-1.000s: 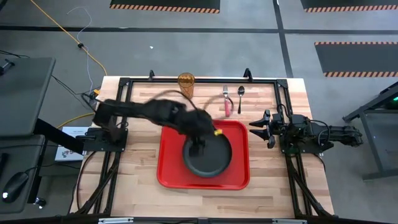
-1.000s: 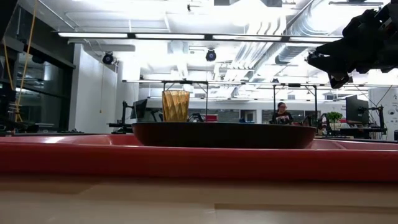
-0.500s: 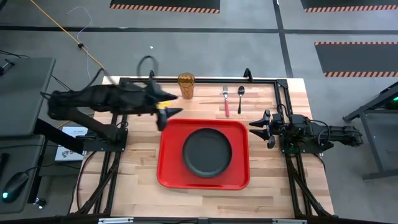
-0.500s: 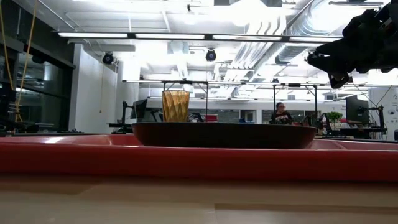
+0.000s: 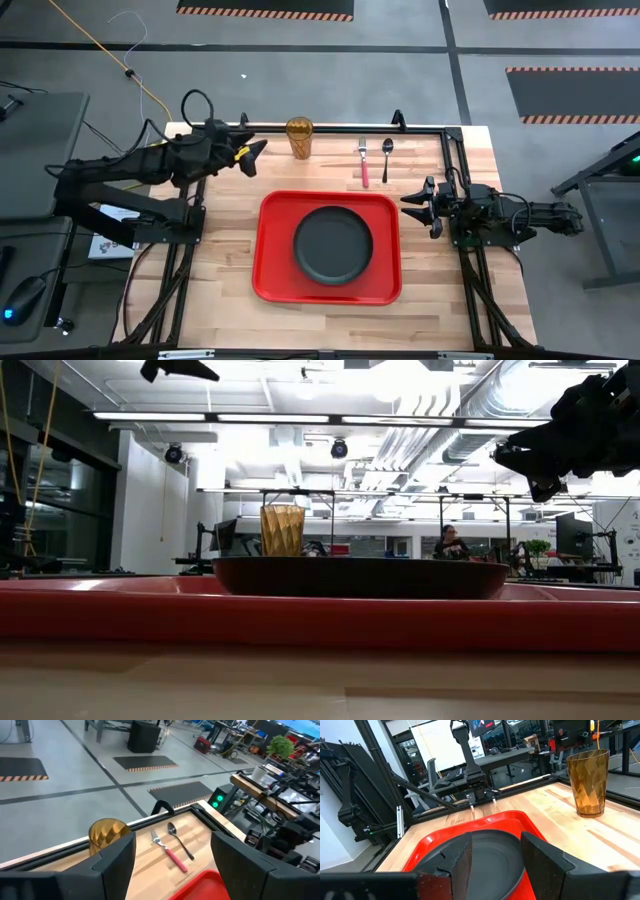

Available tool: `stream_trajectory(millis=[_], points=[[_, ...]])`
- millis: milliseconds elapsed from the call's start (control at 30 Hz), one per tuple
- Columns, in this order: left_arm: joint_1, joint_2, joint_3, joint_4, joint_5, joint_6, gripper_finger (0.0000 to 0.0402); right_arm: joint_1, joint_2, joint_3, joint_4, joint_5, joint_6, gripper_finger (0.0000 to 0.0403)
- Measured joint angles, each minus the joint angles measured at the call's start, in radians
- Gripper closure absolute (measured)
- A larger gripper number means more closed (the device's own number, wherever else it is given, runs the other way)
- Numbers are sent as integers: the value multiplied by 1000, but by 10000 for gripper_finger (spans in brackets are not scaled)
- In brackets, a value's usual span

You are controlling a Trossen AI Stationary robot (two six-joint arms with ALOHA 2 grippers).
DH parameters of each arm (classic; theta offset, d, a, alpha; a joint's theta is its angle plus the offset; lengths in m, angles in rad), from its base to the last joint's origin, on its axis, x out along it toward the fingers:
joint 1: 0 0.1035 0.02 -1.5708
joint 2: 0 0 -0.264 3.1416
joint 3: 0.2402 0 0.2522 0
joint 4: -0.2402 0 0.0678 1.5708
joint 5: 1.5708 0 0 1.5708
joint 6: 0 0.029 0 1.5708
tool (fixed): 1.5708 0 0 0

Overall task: Pick and place plate/cup/fork/spoon on tray
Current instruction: Put the orange cup on the top left side of the the black plate on the red tray

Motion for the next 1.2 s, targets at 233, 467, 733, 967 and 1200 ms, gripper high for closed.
stream_trajectory(millis=[233,467,733,967,1200], points=[[19,19,0,9,7,-19,156,0,0,0,0,0,0,242],[19,20,0,9,-3,-65,156,0,0,0,0,0,1,242],[19,27,1,10,-5,-95,156,0,0,0,0,0,0,242],[30,98,1,24,22,-151,156,0,0,0,-1,0,0,242],[208,248,80,77,227,-131,156,0,0,0,0,0,0,242]])
